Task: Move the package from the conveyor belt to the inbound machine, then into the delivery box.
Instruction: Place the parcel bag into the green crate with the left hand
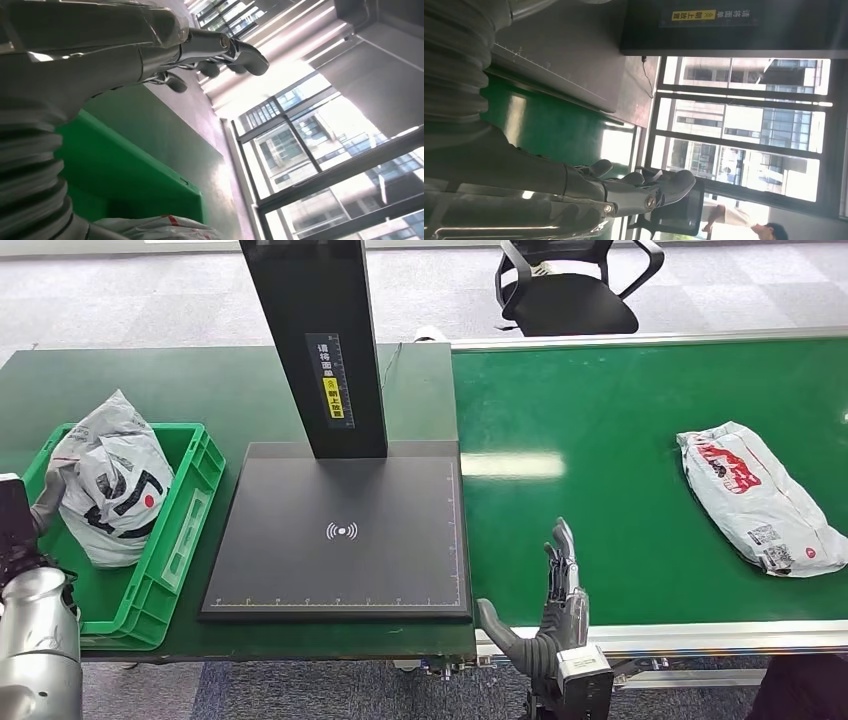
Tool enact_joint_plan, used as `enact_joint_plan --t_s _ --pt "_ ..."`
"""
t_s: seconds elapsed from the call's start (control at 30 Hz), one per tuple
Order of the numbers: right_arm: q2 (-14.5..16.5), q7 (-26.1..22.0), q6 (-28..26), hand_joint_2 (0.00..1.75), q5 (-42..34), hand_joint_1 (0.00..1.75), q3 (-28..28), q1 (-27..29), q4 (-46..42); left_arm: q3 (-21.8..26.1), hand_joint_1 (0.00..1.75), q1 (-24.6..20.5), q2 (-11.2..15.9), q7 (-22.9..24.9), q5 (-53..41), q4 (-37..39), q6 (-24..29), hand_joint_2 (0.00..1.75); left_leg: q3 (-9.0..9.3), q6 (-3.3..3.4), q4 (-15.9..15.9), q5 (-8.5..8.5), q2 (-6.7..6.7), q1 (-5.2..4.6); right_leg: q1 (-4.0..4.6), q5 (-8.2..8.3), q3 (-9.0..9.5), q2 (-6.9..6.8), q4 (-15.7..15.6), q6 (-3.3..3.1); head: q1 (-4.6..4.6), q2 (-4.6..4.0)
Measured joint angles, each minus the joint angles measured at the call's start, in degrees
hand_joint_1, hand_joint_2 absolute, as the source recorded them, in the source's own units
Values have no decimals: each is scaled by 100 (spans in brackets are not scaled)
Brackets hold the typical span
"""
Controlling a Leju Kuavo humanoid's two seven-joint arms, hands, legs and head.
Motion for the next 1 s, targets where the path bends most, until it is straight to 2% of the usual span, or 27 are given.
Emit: enact_joint_plan --t_s 0.13,0.3,0.43,0.6,0.7,0.77,0.87,0.93,1.0 --pt "13 0 -71 175 -14 0 -10 25 1 -78 0 625 -370 -189 361 -1130 81 175 -1 -3 0 -3 3 0 0 0 -4 2 -1 0 -1 0" --pt "19 -1 -198 175 -45 0 -21 87 -1 -443 0 1759 -961 -670 986 -3017 669 175 -2 -5 0 -11 9 -2 -2 -2 -5 5 -3 1 1 0" --pt "17 -11 -278 175 -110 0 -20 128 0 -928 0 2697 -1372 -692 1128 -4532 1094 175 -3 -4 0 -15 10 -2 -2 -4 -6 5 -4 1 -1 0" --pt "10 -66 -380 175 -205 0 -13 152 1 -1758 0 3871 -2016 -693 880 -6181 1184 175 -3 0 0 -20 6 -4 -5 -8 -4 4 -7 5 0 0" --pt "7 -74 -424 175 -240 0 -8 153 1 -2468 0 4304 -2155 -692 1020 -6445 1075 175 -1 0 0 -20 -3 -4 -5 -8 -1 1 -9 5 -2 0" --pt "3 -76 -427 175 -248 0 -3 154 -1 -2978 0 4435 -2174 -692 1160 -6324 694 175 3 0 0 -20 -6 -3 -5 -8 6 -2 -9 5 -1 0" --pt "-1 -66 -405 175 -245 0 5 154 -1 -3550 0 4466 -2228 -684 1228 -5783 -234 175 11 0 0 -19 -6 -3 -5 -8 18 -3 -8 6 -1 0" --pt "-1 -58 -370 175 -229 0 5 157 -1 -3743 0 4458 -2298 -679 1140 -5261 -794 175 16 1 0 -19 -6 -4 -5 -8 24 -2 -8 6 -1 0" --pt "-1 -55 -341 175 -215 0 3 163 -1 -3829 0 4463 -2376 -677 982 -4787 -1129 175 17 1 0 -19 -5 -4 -5 -8 24 -2 -8 6 -2 0"
